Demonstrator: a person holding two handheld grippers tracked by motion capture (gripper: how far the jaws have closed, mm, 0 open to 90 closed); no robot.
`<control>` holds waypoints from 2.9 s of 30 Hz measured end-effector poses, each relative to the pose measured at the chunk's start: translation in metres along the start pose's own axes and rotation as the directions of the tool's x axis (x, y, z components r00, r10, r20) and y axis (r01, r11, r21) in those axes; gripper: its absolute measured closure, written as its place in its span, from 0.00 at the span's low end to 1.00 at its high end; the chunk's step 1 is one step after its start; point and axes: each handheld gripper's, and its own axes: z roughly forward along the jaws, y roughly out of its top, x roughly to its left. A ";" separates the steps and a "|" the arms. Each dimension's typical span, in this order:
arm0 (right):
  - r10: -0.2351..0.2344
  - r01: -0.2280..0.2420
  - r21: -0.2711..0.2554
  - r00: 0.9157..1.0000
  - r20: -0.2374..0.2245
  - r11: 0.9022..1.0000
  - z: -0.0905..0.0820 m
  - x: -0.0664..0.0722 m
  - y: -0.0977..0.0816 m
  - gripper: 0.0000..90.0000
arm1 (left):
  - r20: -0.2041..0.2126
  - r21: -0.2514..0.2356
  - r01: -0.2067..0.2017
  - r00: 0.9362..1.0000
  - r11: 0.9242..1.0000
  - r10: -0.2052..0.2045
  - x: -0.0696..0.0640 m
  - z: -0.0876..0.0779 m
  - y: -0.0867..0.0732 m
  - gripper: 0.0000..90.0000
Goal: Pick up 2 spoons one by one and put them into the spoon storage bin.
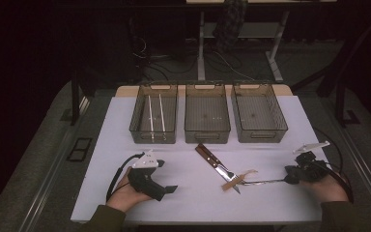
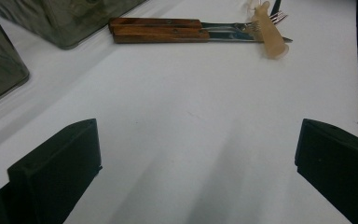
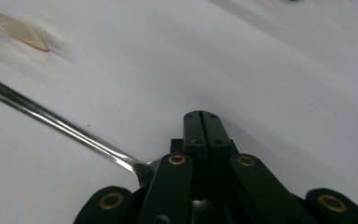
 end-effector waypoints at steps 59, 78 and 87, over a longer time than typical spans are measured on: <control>-0.098 0.057 -0.139 0.946 -0.310 0.989 -0.027 -0.032 -0.058 0.96 | 0.026 0.031 -0.009 1.000 0.999 0.008 -0.002 0.005 -0.001 0.00; -0.110 0.037 -0.217 0.936 -0.336 0.976 -0.039 -0.030 -0.050 0.97 | 0.018 -0.033 0.001 1.000 0.999 0.000 -0.001 -0.009 -0.015 0.00; -0.106 0.007 -0.282 0.935 -0.339 0.959 -0.048 -0.029 -0.041 0.97 | 0.015 -0.034 0.004 1.000 0.999 -0.003 -0.001 -0.009 -0.015 0.00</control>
